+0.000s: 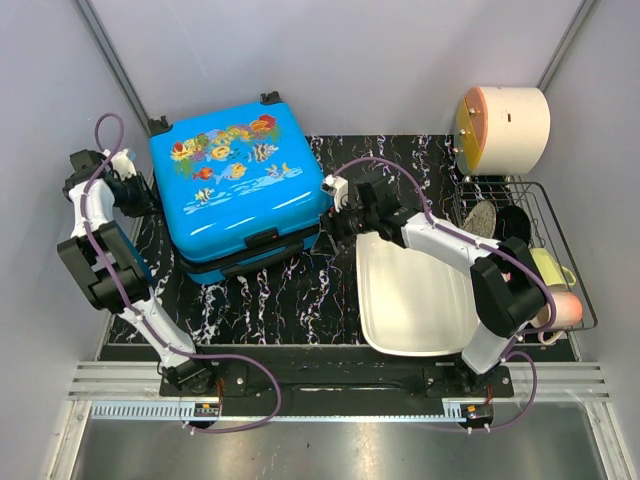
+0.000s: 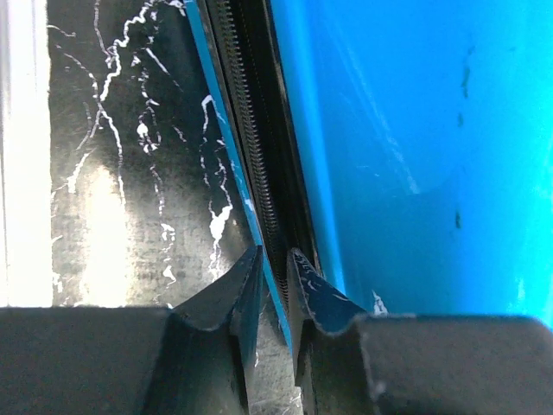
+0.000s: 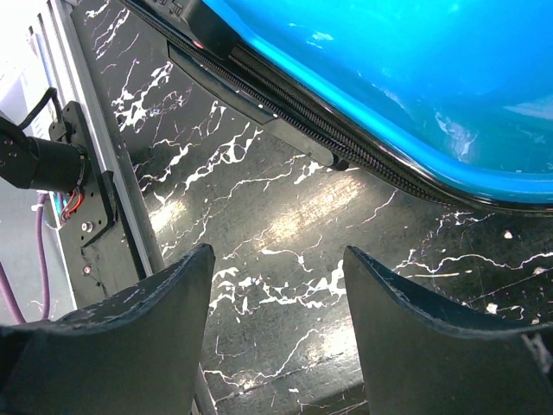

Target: Open, take out, and arrange the luggage

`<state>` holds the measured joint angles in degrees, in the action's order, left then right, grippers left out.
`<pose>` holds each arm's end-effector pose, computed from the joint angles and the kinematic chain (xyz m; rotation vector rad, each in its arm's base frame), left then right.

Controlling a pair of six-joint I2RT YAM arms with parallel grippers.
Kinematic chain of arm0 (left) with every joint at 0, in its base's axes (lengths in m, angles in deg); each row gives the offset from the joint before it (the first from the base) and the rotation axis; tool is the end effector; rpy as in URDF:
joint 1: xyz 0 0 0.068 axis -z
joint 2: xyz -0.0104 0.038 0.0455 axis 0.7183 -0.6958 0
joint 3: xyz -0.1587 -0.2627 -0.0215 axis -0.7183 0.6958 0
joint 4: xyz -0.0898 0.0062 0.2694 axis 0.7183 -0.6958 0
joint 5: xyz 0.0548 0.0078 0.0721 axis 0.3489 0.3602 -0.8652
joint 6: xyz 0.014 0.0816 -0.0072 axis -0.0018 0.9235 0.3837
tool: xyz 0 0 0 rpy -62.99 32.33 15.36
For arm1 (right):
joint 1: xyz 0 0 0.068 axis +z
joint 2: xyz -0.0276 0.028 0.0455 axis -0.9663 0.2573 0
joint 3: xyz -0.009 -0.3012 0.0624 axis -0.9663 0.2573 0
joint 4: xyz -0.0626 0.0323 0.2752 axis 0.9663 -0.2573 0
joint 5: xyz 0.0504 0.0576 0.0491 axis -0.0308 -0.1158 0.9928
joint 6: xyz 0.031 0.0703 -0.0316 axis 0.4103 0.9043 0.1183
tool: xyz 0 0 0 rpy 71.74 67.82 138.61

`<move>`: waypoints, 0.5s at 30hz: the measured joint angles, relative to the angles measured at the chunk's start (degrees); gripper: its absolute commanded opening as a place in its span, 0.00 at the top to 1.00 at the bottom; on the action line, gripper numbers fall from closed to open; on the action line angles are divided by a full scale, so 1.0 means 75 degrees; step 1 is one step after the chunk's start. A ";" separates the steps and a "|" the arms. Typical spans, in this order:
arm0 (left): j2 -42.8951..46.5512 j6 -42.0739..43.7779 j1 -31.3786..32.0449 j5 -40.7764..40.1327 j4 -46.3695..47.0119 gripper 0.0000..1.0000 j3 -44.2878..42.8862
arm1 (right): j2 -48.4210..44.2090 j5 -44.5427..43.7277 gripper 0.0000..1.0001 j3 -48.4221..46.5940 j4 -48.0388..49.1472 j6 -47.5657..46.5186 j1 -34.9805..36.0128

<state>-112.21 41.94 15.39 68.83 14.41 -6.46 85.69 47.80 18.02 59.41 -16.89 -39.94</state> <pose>0.4092 0.2007 0.2606 -0.3293 2.4667 -0.3924 0.3239 0.2832 0.2513 -0.9918 2.0554 1.1040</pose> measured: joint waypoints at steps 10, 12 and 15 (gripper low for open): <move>0.0539 0.0213 0.0087 -0.0181 0.0860 0.95 0.0898 | 0.0344 -0.0318 0.31 0.0006 0.0181 0.0309 0.0047; 0.0708 0.0274 0.0111 -0.0242 0.1154 1.00 0.1163 | 0.0443 -0.0495 0.32 0.0003 0.0184 0.0326 0.0050; 0.0935 0.0341 0.0137 -0.0306 0.1527 1.00 0.1521 | 0.0676 -0.0866 0.35 -0.0090 0.0175 0.0347 0.0052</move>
<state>-105.19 44.50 16.42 66.53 25.86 4.95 90.76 41.31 17.34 60.72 -14.29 -39.54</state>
